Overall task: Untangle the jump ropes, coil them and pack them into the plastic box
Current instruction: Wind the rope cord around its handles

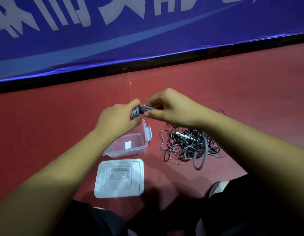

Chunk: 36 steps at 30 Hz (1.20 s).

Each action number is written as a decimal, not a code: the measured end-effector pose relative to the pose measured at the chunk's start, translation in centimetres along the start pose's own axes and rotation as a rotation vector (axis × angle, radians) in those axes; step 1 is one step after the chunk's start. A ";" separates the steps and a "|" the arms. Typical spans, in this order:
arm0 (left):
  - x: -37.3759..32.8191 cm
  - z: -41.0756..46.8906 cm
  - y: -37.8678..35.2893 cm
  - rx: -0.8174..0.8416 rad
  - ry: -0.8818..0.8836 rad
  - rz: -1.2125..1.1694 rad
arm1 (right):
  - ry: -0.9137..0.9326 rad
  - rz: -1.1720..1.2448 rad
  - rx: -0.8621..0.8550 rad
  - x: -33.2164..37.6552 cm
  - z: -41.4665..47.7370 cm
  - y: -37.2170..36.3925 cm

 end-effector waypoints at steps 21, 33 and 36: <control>-2.7 -1.4 0.4 0.280 -0.081 -1.124 | -0.094 0.120 -0.227 -4.4 1.1 3.6; -0.9 0.0 -0.1 0.239 0.080 -1.733 | -0.151 -0.094 -0.043 -3.4 0.6 3.5; -0.4 0.4 0.1 0.157 0.137 -1.717 | -0.119 -0.140 -0.051 -2.8 0.3 3.7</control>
Point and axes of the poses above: each hand's wrist, its own z-axis towards the middle knuckle, its own y-axis out of the back of the hand, x = y × z, the point moved 4 cm from there along z, towards the middle knuckle, and after that the axes turned 4 degrees about z, right-handed, at the moved point
